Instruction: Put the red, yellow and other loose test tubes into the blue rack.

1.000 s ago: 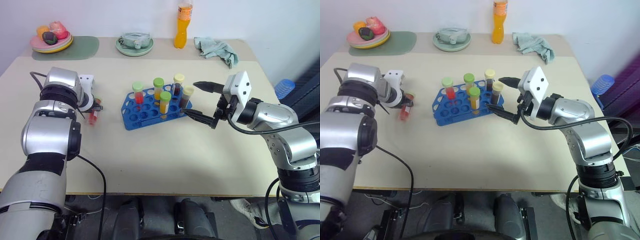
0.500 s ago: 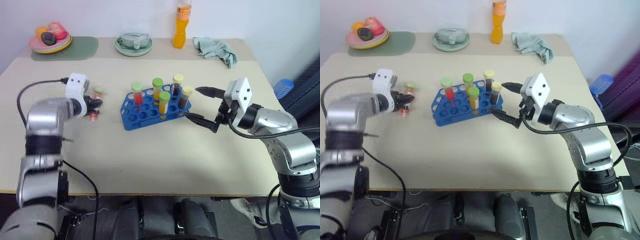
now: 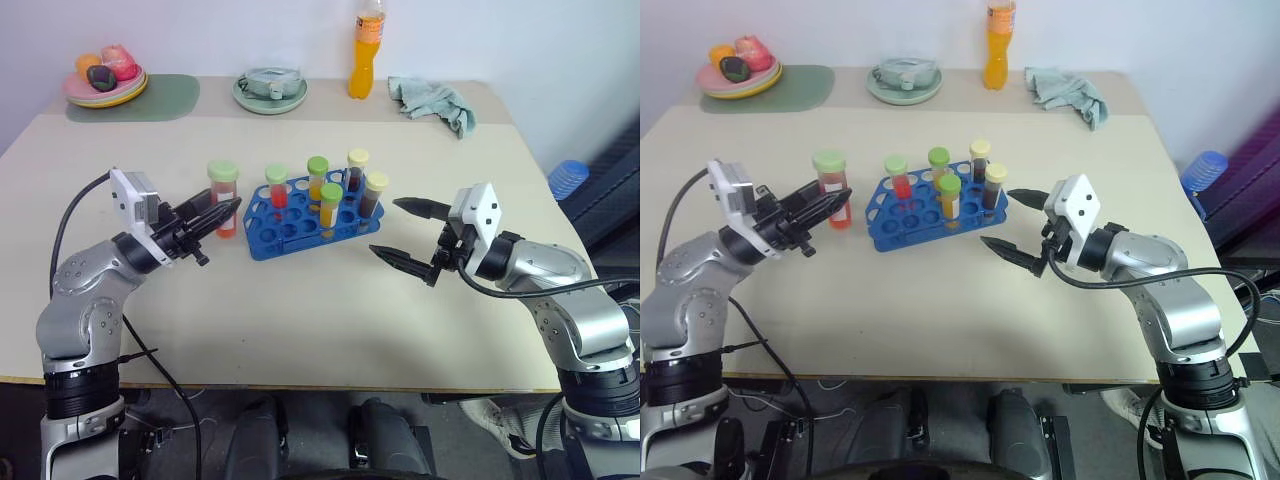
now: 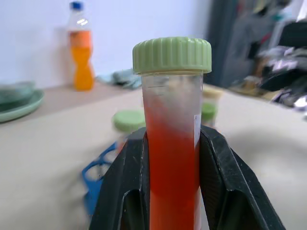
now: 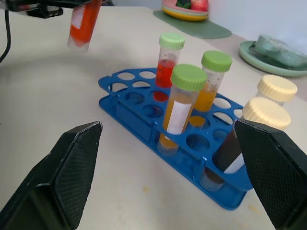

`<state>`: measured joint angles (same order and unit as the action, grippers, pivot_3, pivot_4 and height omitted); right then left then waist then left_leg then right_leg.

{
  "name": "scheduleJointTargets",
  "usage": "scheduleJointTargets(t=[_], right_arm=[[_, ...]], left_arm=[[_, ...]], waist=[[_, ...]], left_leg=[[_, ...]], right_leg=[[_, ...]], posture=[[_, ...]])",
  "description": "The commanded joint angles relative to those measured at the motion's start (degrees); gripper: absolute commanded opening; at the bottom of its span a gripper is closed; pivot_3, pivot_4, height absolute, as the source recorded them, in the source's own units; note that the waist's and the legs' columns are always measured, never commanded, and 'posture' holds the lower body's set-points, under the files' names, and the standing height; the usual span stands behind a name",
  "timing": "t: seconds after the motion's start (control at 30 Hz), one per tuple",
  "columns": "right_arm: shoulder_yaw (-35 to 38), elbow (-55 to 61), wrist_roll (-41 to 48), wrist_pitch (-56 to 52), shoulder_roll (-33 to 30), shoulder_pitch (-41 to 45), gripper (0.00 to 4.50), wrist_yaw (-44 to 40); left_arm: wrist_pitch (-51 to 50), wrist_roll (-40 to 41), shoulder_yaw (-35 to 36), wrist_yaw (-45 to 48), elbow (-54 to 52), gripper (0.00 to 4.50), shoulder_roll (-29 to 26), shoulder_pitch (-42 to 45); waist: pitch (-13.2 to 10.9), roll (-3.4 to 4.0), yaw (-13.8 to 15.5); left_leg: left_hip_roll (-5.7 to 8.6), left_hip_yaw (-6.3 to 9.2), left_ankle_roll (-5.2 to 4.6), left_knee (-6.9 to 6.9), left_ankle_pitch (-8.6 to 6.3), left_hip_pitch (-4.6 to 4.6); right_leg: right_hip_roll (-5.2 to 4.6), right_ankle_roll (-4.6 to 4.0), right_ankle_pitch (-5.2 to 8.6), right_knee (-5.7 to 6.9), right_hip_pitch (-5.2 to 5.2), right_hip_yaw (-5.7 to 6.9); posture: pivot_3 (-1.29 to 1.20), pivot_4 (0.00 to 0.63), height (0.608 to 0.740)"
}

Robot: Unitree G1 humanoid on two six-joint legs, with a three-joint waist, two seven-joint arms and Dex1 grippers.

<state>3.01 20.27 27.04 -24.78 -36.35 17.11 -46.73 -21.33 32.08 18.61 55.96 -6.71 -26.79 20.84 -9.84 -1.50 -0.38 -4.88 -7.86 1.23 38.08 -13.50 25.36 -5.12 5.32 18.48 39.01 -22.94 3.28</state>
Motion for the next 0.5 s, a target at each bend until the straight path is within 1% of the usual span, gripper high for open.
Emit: scheduleJointTargets(t=[0.03, 0.13, 0.23, 0.5], right_arm=[[2.5, 4.0, -0.4, 2.0, 0.5, -3.6, 4.50, 2.2], [3.1, 6.5, -1.0, 2.5, 1.1, -6.5, 4.50, 4.4], [3.9, 9.4, -1.6, 2.7, 1.8, -9.5, 4.50, 6.8], [5.3, 15.6, -2.0, 1.3, 2.7, -14.2, 4.50, 12.4]], left_arm=[[6.6, 0.3, -2.4, 1.7, 7.1, 0.75, 2.9, 6.2], [12.2, -1.9, -4.1, 3.3, 16.7, 0.75, 4.9, 11.1], [15.6, -3.2, -6.1, 4.7, 25.4, 0.75, 6.7, 15.6], [20.4, -4.6, -8.8, 9.3, 38.5, 0.75, 10.0, 22.9]], waist=[[0.0, 0.00, 0.5], [0.0, 0.00, 0.8], [0.0, 0.00, 0.7], [0.0, -0.01, 0.9]], left_leg=[[0.01, 0.00, -0.02, 0.01, -0.01, 0.01], [0.02, -0.04, -0.06, 0.02, -0.03, 0.01], [0.02, -0.03, -0.06, 0.02, -0.03, -0.01], [0.02, -0.01, -0.05, 0.02, -0.03, 0.01]], right_leg=[[0.00, 0.00, 0.00, -0.02, 0.02, 0.00], [0.00, 0.01, 0.00, -0.06, 0.01, -0.01], [0.03, 0.01, 0.00, -0.06, 0.01, 0.00], [0.04, 0.01, 0.00, -0.07, 0.02, 0.01]], posture=[[0.00, 0.150, 0.740], [0.00, 0.150, 0.740], [0.00, 0.150, 0.740], [0.00, 0.150, 0.740]])
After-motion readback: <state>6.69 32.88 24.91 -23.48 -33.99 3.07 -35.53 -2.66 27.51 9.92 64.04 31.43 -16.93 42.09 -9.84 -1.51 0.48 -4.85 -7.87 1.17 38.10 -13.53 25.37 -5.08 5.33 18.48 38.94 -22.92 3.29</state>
